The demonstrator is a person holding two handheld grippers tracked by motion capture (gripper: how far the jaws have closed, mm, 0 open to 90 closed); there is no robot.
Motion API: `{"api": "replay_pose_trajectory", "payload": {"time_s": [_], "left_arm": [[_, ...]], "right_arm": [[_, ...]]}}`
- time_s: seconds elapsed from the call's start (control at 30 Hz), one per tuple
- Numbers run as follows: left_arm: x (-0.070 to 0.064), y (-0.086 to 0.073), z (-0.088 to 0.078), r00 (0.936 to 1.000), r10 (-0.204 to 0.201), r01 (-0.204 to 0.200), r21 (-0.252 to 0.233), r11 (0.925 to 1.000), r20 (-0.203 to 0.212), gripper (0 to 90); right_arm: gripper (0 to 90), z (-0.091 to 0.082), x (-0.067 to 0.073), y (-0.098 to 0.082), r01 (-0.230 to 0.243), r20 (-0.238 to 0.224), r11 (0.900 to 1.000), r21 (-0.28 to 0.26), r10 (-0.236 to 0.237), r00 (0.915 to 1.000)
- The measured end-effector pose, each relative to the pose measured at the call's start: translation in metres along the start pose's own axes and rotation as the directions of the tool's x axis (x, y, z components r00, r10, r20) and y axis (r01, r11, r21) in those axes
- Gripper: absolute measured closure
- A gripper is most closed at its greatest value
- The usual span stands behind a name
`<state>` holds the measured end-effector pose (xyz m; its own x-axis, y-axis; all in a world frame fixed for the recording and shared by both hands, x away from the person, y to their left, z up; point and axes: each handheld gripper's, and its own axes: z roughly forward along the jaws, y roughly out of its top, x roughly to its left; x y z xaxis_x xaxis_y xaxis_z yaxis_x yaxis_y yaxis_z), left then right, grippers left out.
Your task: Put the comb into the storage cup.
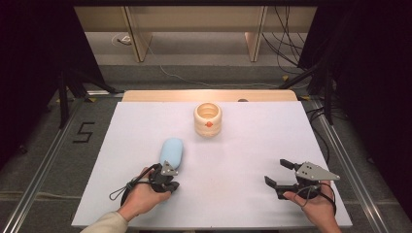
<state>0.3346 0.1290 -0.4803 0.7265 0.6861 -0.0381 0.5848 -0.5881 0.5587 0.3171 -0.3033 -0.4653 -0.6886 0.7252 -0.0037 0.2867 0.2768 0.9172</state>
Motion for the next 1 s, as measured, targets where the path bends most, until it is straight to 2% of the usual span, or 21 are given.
{"api": "replay_pose_trajectory", "payload": {"time_s": [0.37,0.6,1.0], "left_arm": [[0.005,-0.002,-0.005,0.9999,-0.004,0.005,0.047,0.9989,-0.011,89.8],[0.013,-0.005,-0.009,0.9990,-0.002,0.005,0.074,0.9973,-0.045,89.8],[0.024,-0.010,-0.015,0.9976,-0.012,0.019,0.107,0.9940,-0.068,89.8]], "right_arm": [[15.8,0.000,0.000,0.000,-0.004,-0.001,1.000,0.005,0.004,1.0000],[15.8,0.000,0.000,-0.001,-0.004,-0.003,1.000,0.007,0.004,1.0000],[15.8,0.000,0.000,-0.001,-0.005,-0.006,1.000,0.009,0.005,1.0000]]}}
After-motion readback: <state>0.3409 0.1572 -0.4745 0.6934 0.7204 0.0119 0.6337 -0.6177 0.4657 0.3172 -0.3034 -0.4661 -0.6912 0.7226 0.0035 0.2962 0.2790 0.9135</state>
